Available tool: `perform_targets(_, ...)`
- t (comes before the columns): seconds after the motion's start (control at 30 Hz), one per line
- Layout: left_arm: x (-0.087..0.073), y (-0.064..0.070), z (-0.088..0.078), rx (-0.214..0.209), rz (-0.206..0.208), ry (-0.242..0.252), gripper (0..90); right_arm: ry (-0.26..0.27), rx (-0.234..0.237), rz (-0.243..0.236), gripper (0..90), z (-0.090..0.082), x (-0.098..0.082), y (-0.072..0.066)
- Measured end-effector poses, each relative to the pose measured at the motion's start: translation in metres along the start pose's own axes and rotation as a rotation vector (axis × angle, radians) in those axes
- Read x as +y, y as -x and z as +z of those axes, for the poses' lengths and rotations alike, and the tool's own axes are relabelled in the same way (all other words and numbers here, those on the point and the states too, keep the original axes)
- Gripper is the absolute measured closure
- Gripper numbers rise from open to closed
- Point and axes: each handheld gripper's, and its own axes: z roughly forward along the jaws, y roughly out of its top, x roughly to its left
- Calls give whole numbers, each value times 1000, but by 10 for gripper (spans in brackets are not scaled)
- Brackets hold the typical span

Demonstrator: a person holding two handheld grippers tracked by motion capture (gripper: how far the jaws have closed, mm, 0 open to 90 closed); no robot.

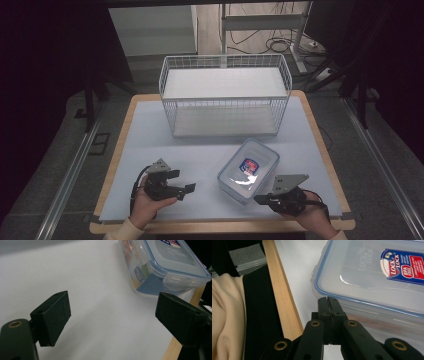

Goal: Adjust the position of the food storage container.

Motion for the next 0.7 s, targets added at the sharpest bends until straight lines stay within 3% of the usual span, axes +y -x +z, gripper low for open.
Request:
perform_targets(0.2,0,2,0,0,4,5,135,6,22,18,899,1,0,3)
perform_targets(0.33,0,1,0,1,4,5,136,-31,11,13,899,3,-3,3)
perform_targets(0.5,0,1,1,-1,2,4,137,-65,6,13,899,17,-5,4)
perform_targets(0.7,0,-1,1,-2,-2,2,137,-79,11,-16,899,32,6,-1)
